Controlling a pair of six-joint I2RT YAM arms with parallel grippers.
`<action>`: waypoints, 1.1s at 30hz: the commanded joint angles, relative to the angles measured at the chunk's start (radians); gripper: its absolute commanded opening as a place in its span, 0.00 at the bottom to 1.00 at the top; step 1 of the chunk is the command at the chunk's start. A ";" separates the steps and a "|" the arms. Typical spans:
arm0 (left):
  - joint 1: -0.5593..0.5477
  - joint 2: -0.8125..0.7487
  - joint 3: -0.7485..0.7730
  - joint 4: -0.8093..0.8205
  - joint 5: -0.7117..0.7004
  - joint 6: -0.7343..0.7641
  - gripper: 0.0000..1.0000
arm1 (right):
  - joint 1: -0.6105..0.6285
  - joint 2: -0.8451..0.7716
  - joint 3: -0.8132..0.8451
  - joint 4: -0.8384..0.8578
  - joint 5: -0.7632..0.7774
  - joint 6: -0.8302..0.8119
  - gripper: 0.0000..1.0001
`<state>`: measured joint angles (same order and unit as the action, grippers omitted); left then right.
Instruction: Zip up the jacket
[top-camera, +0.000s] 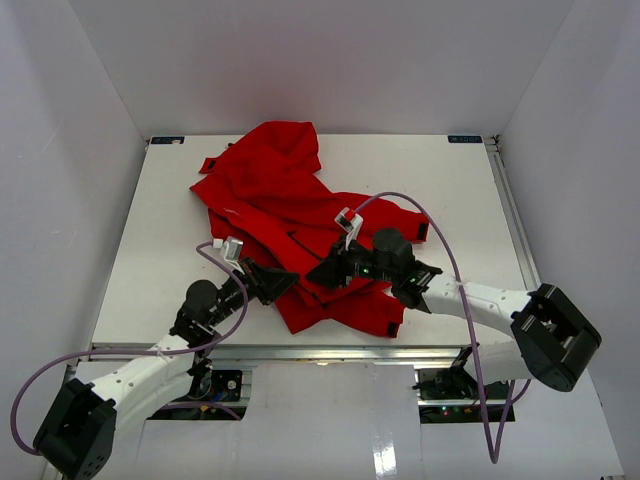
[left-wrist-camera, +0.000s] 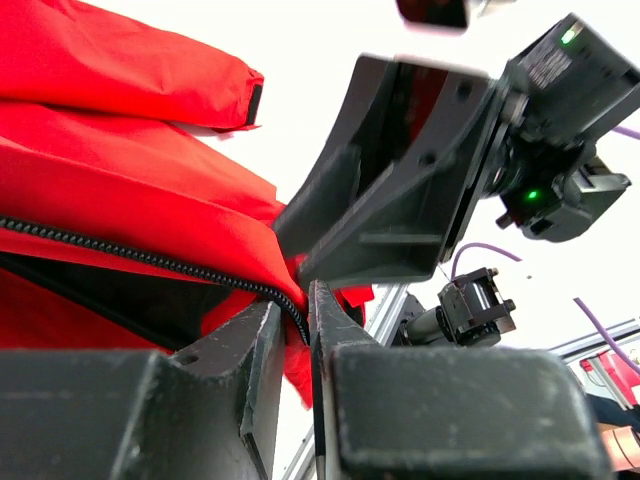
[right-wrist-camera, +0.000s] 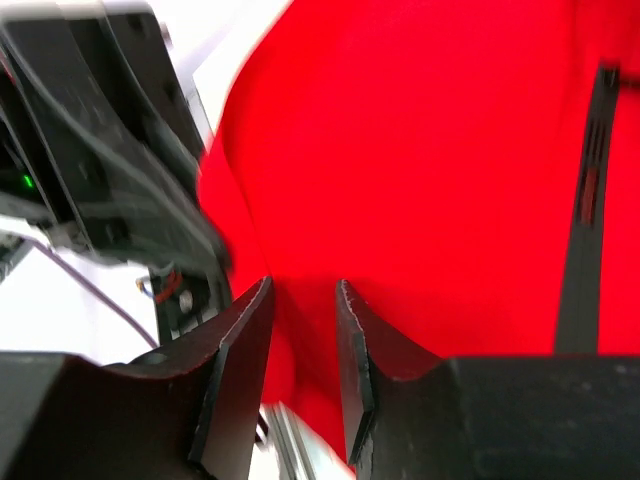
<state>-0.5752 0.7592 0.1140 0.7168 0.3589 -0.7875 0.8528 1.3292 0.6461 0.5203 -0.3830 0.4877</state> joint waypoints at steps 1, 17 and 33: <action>-0.003 -0.017 0.002 0.079 0.020 0.025 0.21 | 0.000 -0.079 -0.059 0.004 -0.034 -0.054 0.39; -0.003 -0.002 -0.022 0.174 0.032 0.011 0.22 | 0.007 -0.072 -0.103 0.095 -0.156 -0.043 0.39; -0.003 -0.011 0.085 -0.104 0.003 0.056 0.60 | 0.074 -0.067 -0.070 0.072 -0.108 -0.068 0.08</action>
<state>-0.5755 0.7671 0.1024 0.8152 0.3822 -0.7758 0.9070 1.2705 0.5575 0.5724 -0.5105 0.4372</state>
